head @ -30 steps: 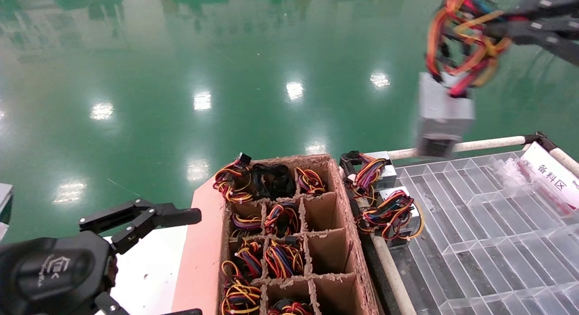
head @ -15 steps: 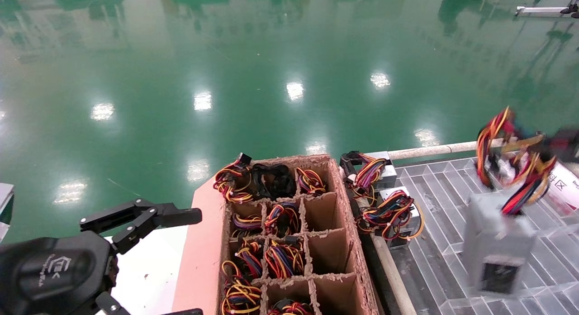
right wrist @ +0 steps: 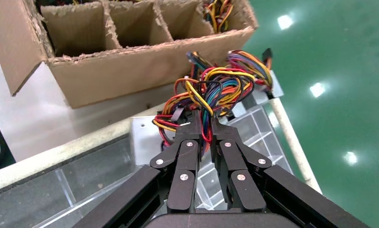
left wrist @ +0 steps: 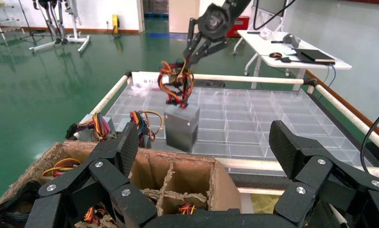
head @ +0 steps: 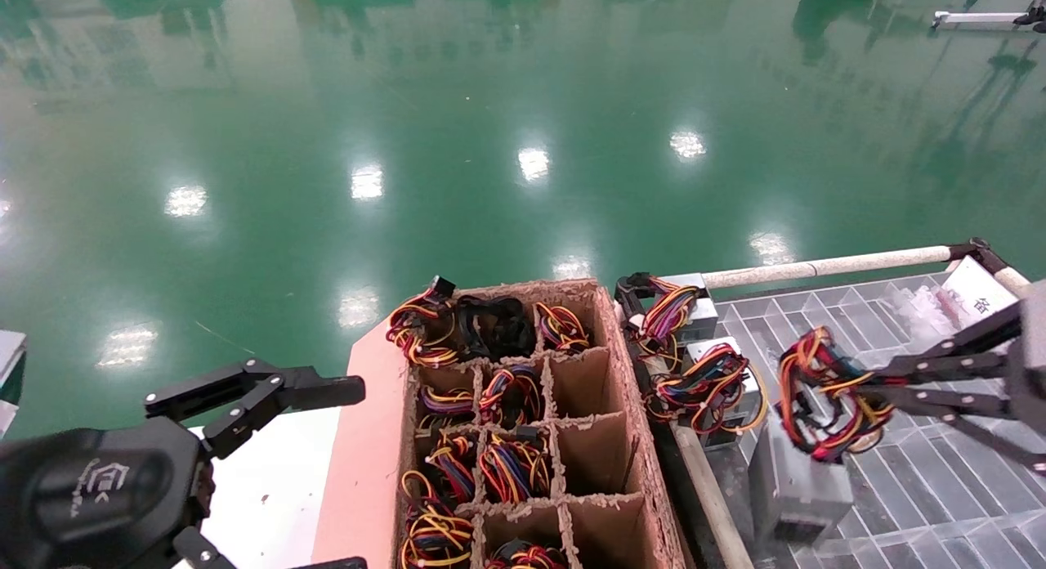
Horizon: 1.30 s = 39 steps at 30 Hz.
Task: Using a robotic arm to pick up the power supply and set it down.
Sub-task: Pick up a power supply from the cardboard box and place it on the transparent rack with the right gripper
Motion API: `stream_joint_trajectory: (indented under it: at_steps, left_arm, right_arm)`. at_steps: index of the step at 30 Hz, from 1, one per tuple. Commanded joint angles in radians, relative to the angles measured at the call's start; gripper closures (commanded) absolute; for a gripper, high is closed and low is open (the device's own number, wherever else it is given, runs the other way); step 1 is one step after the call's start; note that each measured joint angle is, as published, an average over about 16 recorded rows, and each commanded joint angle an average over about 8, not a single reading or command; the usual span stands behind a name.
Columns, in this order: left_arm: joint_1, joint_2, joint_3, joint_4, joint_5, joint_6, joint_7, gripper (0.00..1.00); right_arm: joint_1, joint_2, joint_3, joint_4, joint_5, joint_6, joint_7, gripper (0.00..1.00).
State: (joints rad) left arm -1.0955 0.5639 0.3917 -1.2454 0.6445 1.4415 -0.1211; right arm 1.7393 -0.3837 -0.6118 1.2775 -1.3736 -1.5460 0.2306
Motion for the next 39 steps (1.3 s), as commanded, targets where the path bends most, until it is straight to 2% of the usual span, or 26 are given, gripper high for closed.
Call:
stream_joint_trajectory:
  at_steps: [1,8,15,29,39]
  left_arm:
    - [0.000,0.000,0.000,0.000,0.000,0.000,0.000,0.00]
    - [0.000,0.000,0.000,0.000,0.000,0.000,0.000,0.00]
    - [0.000,0.000,0.000,0.000,0.000,0.000,0.000,0.00]
    - [0.000,0.000,0.000,0.000,0.000,0.000,0.000,0.00]
    - [0.000,0.000,0.000,0.000,0.000,0.000,0.000,0.00]
  right_arm:
    - [-0.001,-0.022,-0.014,-0.010,-0.015,0.001,-0.007,1.00]
    - [0.006,-0.097,-0.041,-0.054,-0.017,-0.003,-0.037,1.00]
    - [0.010,-0.124,-0.057,-0.106,-0.028,0.005,-0.069,1.00]
    - [-0.044,-0.105,-0.058,-0.252,-0.028,0.051,-0.179,1.00]
    - [-0.080,-0.081,-0.049,-0.304,-0.010,0.074,-0.244,1.00]
